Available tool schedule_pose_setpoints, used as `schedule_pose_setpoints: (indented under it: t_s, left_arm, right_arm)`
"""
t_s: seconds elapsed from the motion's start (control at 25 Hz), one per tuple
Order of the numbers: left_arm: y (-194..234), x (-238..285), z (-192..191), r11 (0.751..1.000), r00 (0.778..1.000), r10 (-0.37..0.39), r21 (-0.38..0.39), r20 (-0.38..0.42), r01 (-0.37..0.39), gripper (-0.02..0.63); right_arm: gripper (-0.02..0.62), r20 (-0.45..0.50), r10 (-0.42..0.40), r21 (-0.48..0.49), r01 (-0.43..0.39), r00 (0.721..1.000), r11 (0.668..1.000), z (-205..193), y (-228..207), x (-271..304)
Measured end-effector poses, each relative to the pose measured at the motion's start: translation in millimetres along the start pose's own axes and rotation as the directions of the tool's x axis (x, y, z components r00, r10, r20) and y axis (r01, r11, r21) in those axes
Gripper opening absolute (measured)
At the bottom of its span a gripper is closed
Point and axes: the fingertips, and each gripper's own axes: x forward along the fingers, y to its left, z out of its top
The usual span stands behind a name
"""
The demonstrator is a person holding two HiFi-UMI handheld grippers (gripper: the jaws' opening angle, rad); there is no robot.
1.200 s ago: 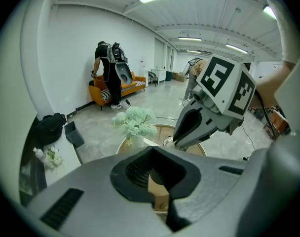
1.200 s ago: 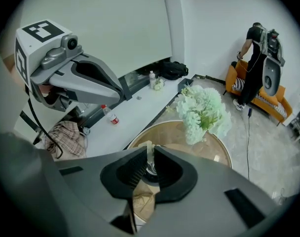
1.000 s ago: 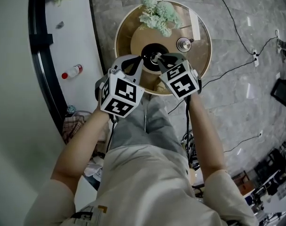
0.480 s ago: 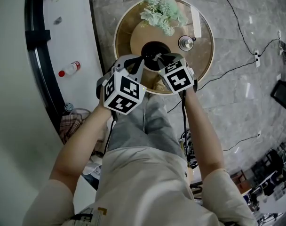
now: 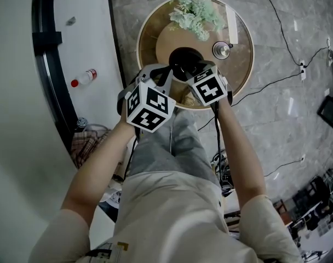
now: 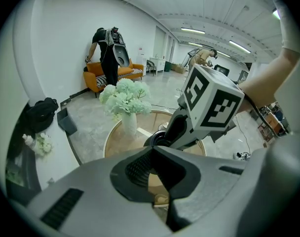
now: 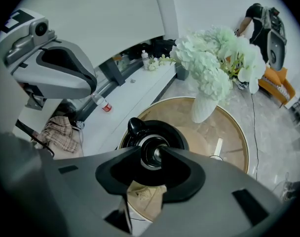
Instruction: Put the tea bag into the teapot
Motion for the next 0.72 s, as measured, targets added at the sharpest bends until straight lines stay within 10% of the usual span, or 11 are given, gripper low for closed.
schedule_pose_setpoints:
  t_s: [0.72]
  left_arm:
    - [30.2, -67.9, 43.1, 0.992, 0.986, 0.129, -0.023, 0.105, -0.127, 0.008]
  right_arm:
    - [0.014, 0.247, -0.153, 0.008, 0.156, 0.957, 0.988, 59.0, -9.7, -119.6]
